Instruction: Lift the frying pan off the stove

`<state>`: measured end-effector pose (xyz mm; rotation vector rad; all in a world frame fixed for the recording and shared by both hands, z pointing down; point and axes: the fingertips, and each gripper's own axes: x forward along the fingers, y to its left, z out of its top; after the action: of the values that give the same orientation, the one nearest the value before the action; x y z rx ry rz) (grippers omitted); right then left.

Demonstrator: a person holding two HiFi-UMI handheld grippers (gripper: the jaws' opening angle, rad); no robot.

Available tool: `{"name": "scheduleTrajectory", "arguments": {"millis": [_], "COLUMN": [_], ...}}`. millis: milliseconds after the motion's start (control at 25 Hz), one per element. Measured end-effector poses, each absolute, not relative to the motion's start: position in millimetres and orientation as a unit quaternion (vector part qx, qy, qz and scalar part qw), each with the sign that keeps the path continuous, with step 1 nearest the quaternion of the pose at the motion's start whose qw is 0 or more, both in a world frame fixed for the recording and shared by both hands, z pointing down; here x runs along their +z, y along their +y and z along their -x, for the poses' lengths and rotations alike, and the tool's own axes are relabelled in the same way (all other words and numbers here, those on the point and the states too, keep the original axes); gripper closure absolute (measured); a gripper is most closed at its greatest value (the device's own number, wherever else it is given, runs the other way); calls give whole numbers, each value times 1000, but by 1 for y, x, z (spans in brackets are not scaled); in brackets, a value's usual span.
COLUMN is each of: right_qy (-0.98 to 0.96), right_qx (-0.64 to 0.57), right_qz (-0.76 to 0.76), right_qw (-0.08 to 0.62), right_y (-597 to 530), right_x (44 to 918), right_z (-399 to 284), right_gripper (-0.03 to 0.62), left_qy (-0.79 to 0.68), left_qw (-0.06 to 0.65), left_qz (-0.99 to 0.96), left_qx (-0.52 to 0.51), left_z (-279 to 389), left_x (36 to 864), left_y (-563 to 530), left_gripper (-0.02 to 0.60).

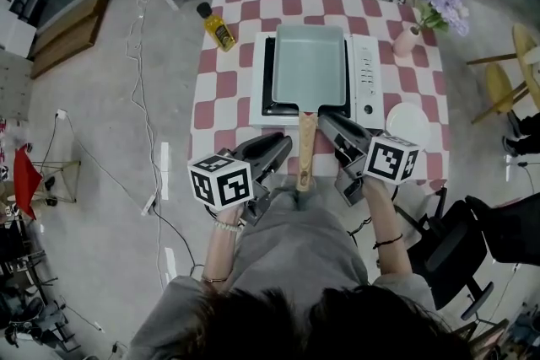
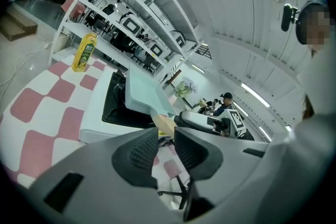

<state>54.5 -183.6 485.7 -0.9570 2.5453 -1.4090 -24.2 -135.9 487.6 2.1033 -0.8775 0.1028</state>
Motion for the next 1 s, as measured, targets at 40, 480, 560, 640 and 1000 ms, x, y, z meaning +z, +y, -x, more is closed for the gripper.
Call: {"name": "scheduleTrajectory", "arguments": {"millis": [40, 480, 560, 640, 1000], "right_qy": [829, 800, 795, 789, 777], "right_qx": [-462, -518, -527, -537, -577], "right_qz": [312, 299, 296, 292, 235], "right_qw": [40, 49, 52, 53, 89], "right_y": [-184, -187, -188, -189, -193], "right_x": [487, 500, 502, 505, 498], "right_z": [-53, -45, -43, -42, -24], "right_gripper": [476, 407, 401, 389, 342], "left_qy": [-343, -274, -265, -256, -210], "left_qw": [423, 482, 490, 497, 530], "left_qz": [-838, -832, -830, -829, -821], "left_qx": [40, 28, 26, 25, 24], "left_z": [23, 6, 3, 0, -14], "left_x": [488, 494, 495, 497, 498], "left_y": [-136, -133, -133, -132, -126], "left_gripper": [488, 406, 394, 379, 341]}}
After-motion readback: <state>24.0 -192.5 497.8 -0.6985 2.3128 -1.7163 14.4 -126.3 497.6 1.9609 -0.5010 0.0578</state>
